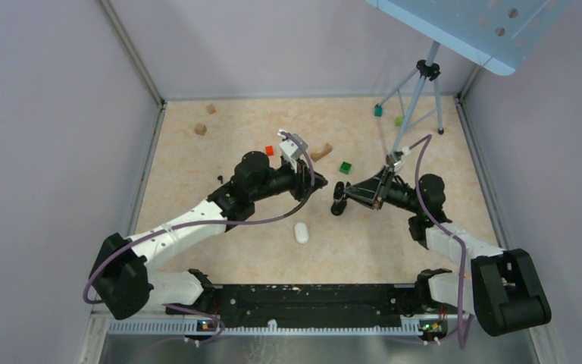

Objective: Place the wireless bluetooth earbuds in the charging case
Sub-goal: Insert the right earbud into the right side groove of the charging case.

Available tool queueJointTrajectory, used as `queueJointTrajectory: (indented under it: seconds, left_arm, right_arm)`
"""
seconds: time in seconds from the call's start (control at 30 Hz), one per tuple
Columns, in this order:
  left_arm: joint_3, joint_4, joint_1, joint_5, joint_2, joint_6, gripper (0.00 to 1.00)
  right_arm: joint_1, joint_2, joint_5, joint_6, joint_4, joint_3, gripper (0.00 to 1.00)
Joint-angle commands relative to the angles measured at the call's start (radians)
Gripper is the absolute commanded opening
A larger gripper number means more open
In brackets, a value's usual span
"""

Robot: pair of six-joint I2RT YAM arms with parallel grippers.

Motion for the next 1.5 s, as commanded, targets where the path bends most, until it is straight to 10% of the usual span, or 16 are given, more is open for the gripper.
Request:
queueJointTrajectory:
  seconds: [0.0,0.93,1.47]
  left_arm:
    - [-0.021,0.206,-0.009,0.16,-0.024,-0.017,0.0]
    - [0.168,0.15,-0.016,0.821,0.138,0.226,0.0]
    - [0.194,0.17,-0.009,0.86,0.219,0.287,0.0]
  right_arm:
    - [0.008,-0.033,0.045,0.078,0.168,-0.018,0.0]
    - [0.012,0.041,-0.308,0.2,0.154,0.089,0.0]
    - [0.012,0.062,-0.32,0.326,0.373,0.064,0.0]
